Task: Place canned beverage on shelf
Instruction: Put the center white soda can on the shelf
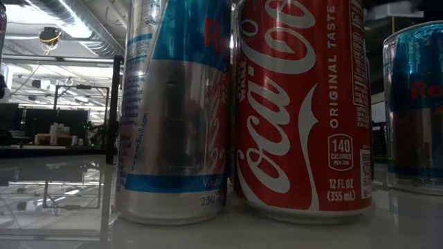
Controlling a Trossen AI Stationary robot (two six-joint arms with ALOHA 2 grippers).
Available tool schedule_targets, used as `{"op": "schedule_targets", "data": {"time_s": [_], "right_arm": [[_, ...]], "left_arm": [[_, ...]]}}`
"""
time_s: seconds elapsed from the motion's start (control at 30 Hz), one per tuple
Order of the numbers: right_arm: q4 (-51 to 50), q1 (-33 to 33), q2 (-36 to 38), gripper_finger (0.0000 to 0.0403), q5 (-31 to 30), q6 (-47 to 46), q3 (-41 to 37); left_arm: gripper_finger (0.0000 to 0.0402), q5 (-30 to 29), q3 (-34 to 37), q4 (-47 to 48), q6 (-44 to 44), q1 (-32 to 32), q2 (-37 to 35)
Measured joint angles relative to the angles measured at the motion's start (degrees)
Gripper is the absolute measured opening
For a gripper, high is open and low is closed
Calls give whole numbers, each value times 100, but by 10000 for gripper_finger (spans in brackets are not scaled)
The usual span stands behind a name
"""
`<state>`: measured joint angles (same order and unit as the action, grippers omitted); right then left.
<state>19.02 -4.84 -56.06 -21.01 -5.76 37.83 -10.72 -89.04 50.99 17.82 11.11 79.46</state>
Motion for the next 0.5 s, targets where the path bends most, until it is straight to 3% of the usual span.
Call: {"op": "schedule_targets", "data": {"time_s": [0.3, 0.5], "right_arm": [[-575, 95, -1605, 392, 27, 347, 1361], [-624, 350, -2258, 392, 109, 348, 1664]], "left_arm": [[245, -34, 322, 6, 5, 14, 2], [255, -77, 422, -10, 3, 14, 4]]}}
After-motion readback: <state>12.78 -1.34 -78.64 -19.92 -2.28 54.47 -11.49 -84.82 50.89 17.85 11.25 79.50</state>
